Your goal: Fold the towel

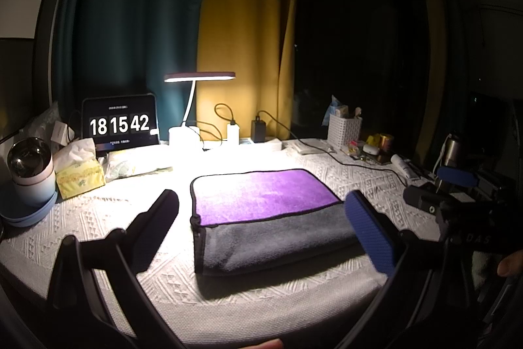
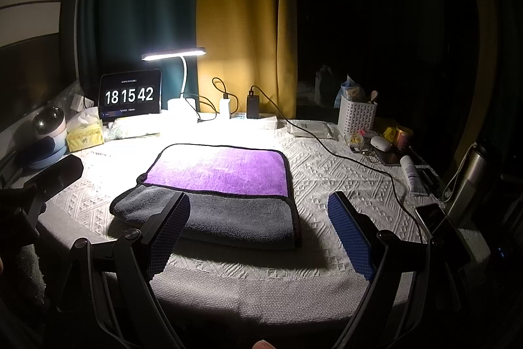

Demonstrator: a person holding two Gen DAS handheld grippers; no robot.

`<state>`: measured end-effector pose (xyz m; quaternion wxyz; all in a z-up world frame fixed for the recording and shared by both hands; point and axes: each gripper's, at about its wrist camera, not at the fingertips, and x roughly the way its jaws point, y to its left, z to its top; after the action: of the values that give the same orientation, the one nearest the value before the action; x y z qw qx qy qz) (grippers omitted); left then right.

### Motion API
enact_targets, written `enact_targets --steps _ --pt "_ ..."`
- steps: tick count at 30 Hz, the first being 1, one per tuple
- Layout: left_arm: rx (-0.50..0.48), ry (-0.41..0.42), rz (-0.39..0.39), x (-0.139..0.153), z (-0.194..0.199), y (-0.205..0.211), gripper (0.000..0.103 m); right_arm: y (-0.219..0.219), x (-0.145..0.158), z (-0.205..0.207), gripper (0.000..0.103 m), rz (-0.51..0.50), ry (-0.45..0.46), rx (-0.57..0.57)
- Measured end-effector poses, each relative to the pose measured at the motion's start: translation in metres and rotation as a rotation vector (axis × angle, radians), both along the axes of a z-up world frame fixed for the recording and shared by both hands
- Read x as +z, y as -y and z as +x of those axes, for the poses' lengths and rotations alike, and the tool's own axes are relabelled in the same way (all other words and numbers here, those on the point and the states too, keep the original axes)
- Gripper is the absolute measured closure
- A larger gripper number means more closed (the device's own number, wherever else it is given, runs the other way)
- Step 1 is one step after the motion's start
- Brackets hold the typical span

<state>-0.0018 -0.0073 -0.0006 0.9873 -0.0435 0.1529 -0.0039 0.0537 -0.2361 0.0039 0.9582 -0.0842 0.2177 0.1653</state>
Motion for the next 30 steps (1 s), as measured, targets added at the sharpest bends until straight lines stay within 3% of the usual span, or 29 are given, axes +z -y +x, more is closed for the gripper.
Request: enact_targets --steps 20,30 --pt "0.004 -0.086 -0.002 -0.021 0.04 -0.013 0.001 -0.004 -0.017 0.036 0.014 -0.011 -0.031 0.007" --pt "0.027 -0.177 -0.019 -0.045 0.074 -0.026 0.001 -0.001 -0.036 0.068 0.014 -0.022 -0.081 0.002"
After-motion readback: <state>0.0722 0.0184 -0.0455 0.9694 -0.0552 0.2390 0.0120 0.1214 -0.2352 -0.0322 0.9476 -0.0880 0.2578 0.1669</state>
